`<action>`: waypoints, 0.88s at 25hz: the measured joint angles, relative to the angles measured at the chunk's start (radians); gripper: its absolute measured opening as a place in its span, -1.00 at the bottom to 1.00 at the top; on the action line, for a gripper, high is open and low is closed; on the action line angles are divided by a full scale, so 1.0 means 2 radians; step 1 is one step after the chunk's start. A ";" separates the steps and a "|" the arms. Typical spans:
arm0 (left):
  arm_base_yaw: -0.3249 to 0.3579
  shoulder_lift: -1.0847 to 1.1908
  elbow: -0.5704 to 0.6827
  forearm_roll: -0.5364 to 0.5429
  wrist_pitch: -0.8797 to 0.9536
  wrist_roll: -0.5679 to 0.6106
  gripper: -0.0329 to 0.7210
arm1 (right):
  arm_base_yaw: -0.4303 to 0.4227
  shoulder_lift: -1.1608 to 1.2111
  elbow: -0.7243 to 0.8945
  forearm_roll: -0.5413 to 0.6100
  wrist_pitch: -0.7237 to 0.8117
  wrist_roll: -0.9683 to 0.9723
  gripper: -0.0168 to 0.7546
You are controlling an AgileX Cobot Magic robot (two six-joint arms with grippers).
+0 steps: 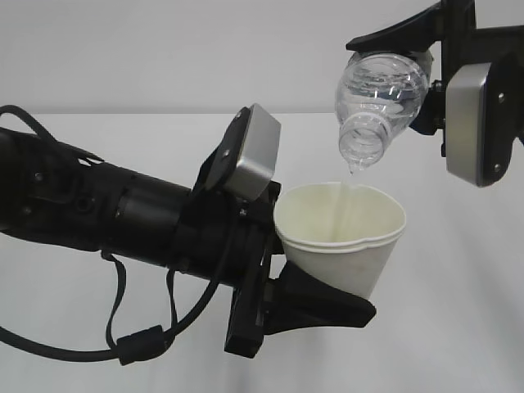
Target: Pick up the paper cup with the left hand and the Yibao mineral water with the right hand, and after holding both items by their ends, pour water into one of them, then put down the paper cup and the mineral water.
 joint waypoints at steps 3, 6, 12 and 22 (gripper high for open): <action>0.000 0.000 0.000 0.000 0.000 0.000 0.23 | 0.000 0.000 -0.002 0.000 0.000 -0.001 0.14; 0.000 0.000 0.000 0.000 0.000 0.000 0.23 | 0.000 0.000 -0.003 0.000 0.000 -0.002 0.14; 0.000 0.000 0.000 0.000 0.000 -0.001 0.23 | 0.000 0.000 -0.003 0.000 -0.003 -0.003 0.14; 0.000 0.000 0.000 0.000 0.000 -0.001 0.23 | 0.000 0.000 -0.005 0.000 -0.006 -0.003 0.14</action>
